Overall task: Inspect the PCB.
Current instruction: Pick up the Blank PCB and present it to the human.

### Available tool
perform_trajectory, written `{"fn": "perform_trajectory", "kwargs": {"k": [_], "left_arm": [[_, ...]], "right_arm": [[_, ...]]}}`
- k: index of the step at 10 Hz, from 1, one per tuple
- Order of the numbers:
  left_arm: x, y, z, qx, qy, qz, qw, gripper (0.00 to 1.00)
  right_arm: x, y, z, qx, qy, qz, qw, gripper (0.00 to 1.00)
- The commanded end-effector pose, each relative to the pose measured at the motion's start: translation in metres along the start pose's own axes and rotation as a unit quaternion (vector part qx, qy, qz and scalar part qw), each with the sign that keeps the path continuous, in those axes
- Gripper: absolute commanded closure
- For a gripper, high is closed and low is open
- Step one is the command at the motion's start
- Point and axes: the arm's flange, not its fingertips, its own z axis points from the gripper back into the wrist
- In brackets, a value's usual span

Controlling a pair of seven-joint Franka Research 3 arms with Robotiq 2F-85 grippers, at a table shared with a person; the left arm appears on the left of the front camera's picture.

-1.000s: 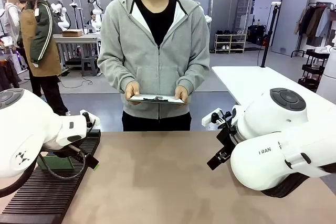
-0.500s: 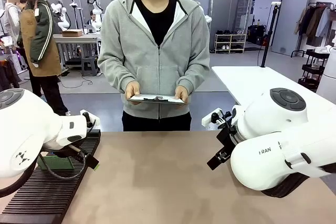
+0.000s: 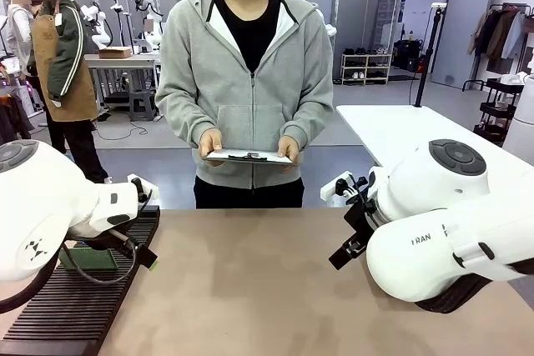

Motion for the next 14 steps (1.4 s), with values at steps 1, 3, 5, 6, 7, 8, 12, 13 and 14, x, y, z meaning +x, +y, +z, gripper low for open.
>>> {"fn": "perform_trajectory", "kwargs": {"k": [1, 3, 5, 6, 7, 8, 12, 13, 14], "left_arm": [[0.023, 0.001, 0.043, -0.036, 0.029, 0.027, 0.999, 0.0], [0.034, 0.003, 0.093, -0.082, 0.063, 0.06, 0.993, 0.0], [0.026, 0.016, 0.133, -0.199, 0.082, 0.099, 0.972, 0.0], [0.017, 0.028, 0.158, -0.27, 0.073, 0.116, 0.953, 0.0], [0.005, 0.04, 0.176, -0.314, 0.061, 0.12, 0.94, 0.0], [-0.008, 0.054, 0.19, -0.347, 0.042, 0.12, 0.929, 0.0], [-0.067, 0.125, 0.22, -0.479, -0.076, 0.137, 0.864, 0.0], [-0.086, 0.142, 0.215, -0.496, -0.112, 0.14, 0.85, 0.0], [-0.104, 0.156, 0.211, -0.506, -0.139, 0.149, 0.838, 0.0]], "right_arm": [[0.024, 0.0, 0.037, 0.022, 0.001, -0.012, 1.0, 0.0], [0.036, 0.001, 0.078, 0.051, -0.011, -0.044, 0.998, 0.0], [0.031, -0.004, 0.116, 0.14, -0.018, -0.086, 0.986, 0.0], [0.022, -0.016, 0.139, 0.218, -0.024, -0.12, 0.968, 0.0], [0.011, -0.03, 0.158, 0.271, -0.034, -0.146, 0.951, 0.0], [-0.003, -0.048, 0.173, 0.309, -0.043, -0.165, 0.936, 0.0], [-0.069, -0.137, 0.202, 0.429, -0.074, -0.302, 0.848, 0.0], [-0.086, -0.152, 0.203, 0.443, -0.092, -0.32, 0.832, 0.0], [-0.104, -0.164, 0.204, 0.458, -0.102, -0.337, 0.816, 0.0]]}}
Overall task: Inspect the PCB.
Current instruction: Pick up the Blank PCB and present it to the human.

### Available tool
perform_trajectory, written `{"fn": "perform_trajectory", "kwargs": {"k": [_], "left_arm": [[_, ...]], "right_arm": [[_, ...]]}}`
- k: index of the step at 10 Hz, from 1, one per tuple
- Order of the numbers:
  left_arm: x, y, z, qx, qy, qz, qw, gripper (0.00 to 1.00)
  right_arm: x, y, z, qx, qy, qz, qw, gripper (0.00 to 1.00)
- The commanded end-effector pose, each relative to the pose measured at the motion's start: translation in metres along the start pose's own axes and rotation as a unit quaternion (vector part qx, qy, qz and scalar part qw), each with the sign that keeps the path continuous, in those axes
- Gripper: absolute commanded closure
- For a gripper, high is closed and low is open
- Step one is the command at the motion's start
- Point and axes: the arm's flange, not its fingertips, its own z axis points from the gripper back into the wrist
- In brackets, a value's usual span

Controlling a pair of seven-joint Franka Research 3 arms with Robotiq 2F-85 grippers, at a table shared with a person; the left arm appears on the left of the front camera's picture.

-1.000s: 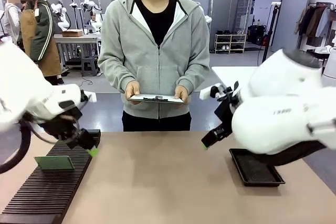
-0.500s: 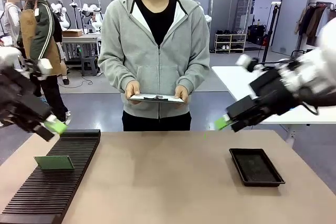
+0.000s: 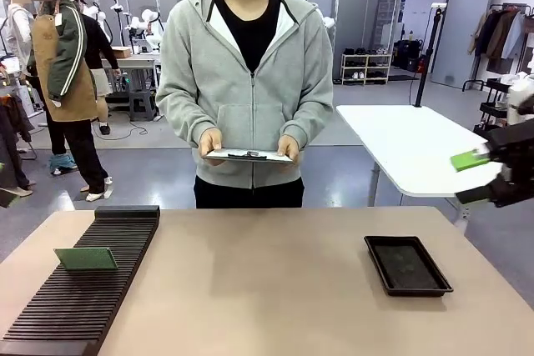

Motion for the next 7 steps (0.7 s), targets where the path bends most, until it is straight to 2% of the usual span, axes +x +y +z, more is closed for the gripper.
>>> {"fn": "perform_trajectory", "kwargs": {"k": [1, 2, 3, 4, 7], "left_arm": [[-0.016, 0.028, 0.019, -0.044, -0.042, -0.013, 0.998, 0.0], [-0.024, 0.039, 0.033, -0.058, -0.071, -0.012, 0.996, 0.0], [-0.03, 0.05, 0.045, -0.058, -0.084, -0.002, 0.995, 0.0], [-0.038, 0.06, 0.052, -0.085, -0.085, -0.007, 0.993, 0.0], [-0.056, 0.074, 0.066, -0.084, -0.126, -0.006, 0.988, 0.0]], "right_arm": [[-0.006, -0.025, 0.019, 0.036, -0.034, -0.024, 0.998, 0.0], [-0.012, -0.039, 0.034, 0.06, -0.052, -0.037, 0.996, 0.0], [-0.017, -0.051, 0.043, 0.075, -0.067, -0.053, 0.994, 0.0], [-0.021, -0.061, 0.05, 0.083, -0.083, -0.065, 0.991, 0.0], [-0.029, -0.068, 0.055, 0.097, -0.104, -0.066, 0.988, 0.0]]}}
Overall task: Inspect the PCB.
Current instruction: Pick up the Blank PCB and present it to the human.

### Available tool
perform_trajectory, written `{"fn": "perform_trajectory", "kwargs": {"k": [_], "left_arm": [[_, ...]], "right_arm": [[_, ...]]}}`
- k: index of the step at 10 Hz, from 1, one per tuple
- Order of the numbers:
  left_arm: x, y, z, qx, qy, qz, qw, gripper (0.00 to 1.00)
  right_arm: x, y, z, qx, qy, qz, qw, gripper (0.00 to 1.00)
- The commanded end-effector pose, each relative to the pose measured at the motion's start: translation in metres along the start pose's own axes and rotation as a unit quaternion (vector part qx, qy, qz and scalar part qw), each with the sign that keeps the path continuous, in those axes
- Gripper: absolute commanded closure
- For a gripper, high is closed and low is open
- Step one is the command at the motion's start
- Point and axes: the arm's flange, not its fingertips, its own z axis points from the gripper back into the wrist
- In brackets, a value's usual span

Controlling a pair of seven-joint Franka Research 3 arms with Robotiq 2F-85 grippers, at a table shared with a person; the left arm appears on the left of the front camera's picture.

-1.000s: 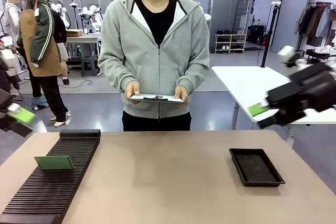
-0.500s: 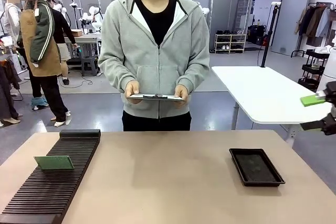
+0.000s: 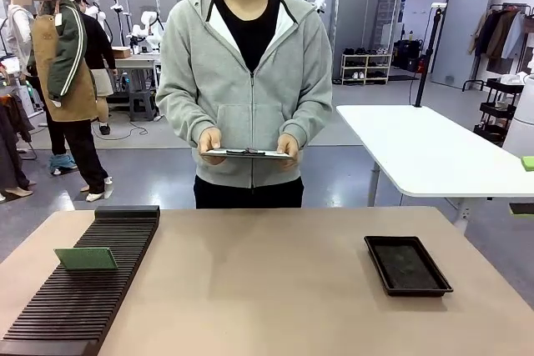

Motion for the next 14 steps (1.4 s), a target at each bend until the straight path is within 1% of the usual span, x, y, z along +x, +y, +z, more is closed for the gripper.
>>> {"fn": "perform_trajectory", "kwargs": {"k": [1, 2, 3, 14], "left_arm": [[0.011, -0.001, 0.004, -0.005, -0.039, -0.014, 0.999, 0.0], [0.013, -0.003, 0.002, 0.004, -0.038, -0.006, 0.999, 0.0], [0.0, 0.002, 0.005, 0.001, -0.018, -0.001, 1.0, 0.0], [0.0, 0.002, 0.005, 0.001, -0.018, -0.001, 1.0, 0.0]], "right_arm": [[0.001, -0.001, -0.01, 0.013, -0.009, 0.006, 1.0, 0.0], [0.002, 0.0, -0.014, 0.005, -0.02, 0.001, 1.0, 0.0], [0.001, 0.0, -0.002, 0.004, -0.004, -0.002, 1.0, 0.0], [0.001, 0.0, -0.002, 0.004, -0.004, -0.002, 1.0, 0.0]]}}
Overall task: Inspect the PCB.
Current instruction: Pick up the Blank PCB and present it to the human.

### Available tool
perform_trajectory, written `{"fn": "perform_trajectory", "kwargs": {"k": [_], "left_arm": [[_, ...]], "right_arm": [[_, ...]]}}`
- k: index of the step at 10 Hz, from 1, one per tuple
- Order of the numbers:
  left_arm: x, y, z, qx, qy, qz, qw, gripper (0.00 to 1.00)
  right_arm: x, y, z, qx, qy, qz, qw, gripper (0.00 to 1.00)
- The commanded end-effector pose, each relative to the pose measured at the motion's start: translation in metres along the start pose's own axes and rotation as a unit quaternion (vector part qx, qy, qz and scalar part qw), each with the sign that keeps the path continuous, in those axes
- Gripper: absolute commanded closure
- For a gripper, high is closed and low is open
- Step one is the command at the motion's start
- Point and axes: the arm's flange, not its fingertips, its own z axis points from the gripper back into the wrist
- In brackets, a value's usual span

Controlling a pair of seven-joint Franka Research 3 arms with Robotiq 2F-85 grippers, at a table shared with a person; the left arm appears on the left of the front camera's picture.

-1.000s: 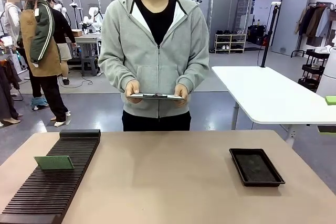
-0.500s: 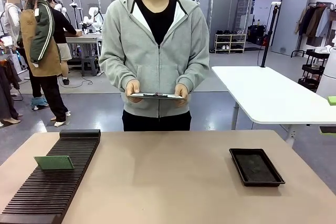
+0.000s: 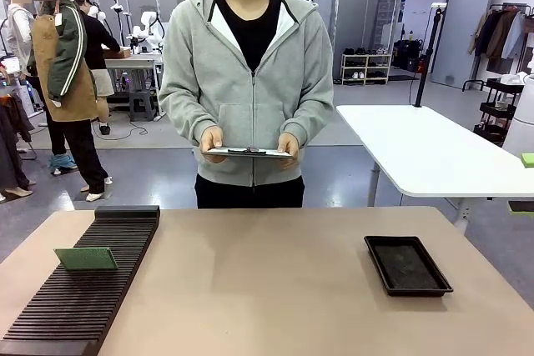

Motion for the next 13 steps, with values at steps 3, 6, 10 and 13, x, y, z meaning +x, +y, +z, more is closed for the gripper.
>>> {"fn": "perform_trajectory", "kwargs": {"k": [3, 6, 10, 13], "left_arm": [[-0.001, 0.0, 0.002, -0.007, 0.005, -0.006, 1.0, 0.0], [-0.004, -0.065, -0.026, 0.124, 0.079, -0.204, 0.968, 0.0], [0.007, -0.098, -0.095, 0.223, 0.243, -0.468, 0.82, 0.0], [0.02, -0.075, -0.145, 0.244, 0.363, -0.497, 0.749, 0.0]], "right_arm": [[0.0, -0.001, 0.0, 0.002, 0.003, 0.006, 1.0, 0.0], [0.0, -0.001, 0.0, 0.002, 0.003, 0.006, 1.0, 0.0], [0.0, -0.001, 0.0, 0.002, 0.003, 0.006, 1.0, 0.0], [0.0, -0.001, 0.0, 0.002, 0.003, 0.006, 1.0, 0.0]]}}
